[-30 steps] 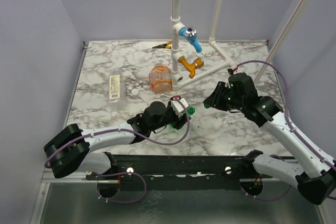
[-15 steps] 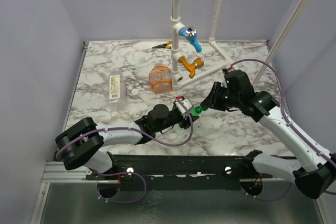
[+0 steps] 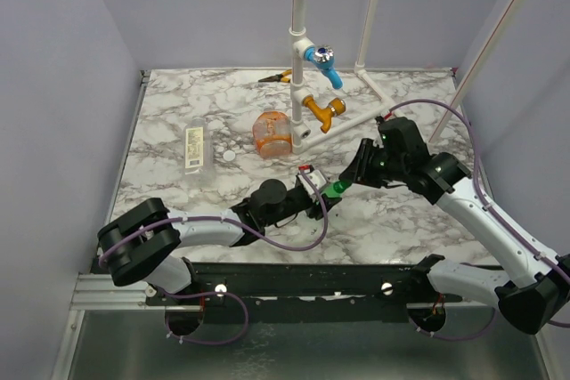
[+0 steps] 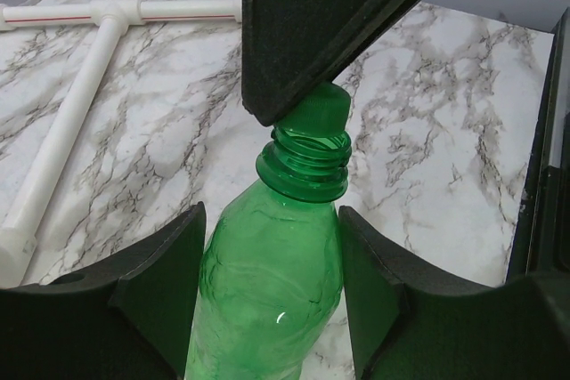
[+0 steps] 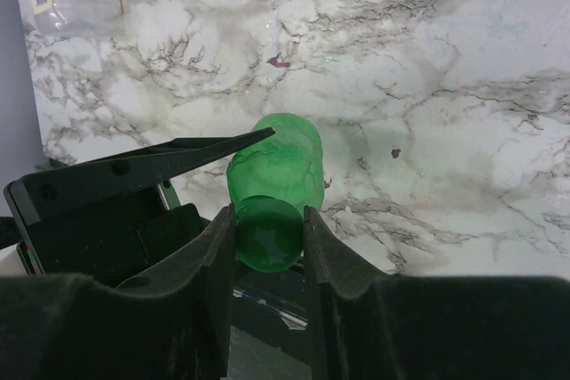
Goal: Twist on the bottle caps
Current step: Screw the bottle cap onto the plastic bottle.
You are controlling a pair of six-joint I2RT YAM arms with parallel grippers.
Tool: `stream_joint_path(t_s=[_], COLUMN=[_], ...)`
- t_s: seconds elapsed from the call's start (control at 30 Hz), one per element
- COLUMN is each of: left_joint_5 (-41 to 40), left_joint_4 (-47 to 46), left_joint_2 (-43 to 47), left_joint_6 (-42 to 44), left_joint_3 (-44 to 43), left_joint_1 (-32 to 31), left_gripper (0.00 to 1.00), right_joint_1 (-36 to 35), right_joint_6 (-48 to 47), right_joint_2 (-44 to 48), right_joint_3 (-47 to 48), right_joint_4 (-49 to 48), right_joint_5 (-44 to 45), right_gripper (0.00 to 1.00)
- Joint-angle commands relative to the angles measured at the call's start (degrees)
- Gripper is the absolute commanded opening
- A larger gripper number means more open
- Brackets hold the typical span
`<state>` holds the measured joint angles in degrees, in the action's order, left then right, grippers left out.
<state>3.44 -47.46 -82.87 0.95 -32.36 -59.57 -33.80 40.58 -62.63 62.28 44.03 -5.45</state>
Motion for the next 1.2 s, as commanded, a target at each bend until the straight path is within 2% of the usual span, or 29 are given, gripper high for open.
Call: stream_joint_path(t_s=[0.0, 0.47, 0.73, 1.17], left_joint_5=[1.30, -0.01, -1.16, 2.05], left_joint_4=[-3.29, -6.12, -6.50, -7.23], left_joint_2=[-0.87, -4.11, -2.35, -1.92], left_joint_6=[-0.62, -0.67, -0.66, -3.19], left_joint_3=[-0.01, -1.35, -0.17, -0.44], left_joint_1=[-0.80, -0.81, -0.51, -0.63], left_gripper=[0.15, 0.14, 0.14, 0.13], right_joint_1=[-0.48, -2.65, -2.94, -4.25], right_joint_6=[0.91, 2.78, 3.24, 3.91], right_joint_2=[-0.95, -0.30, 0.37, -2.68], right_joint_3=[0.13, -1.36, -1.18, -0.19], right_joint_4=[0.41, 1.84, 5.61, 2.79], right_joint_5=[-1.46, 1.20, 5.10, 5.14], right_gripper=[0.26, 0.24, 0.23, 0.22])
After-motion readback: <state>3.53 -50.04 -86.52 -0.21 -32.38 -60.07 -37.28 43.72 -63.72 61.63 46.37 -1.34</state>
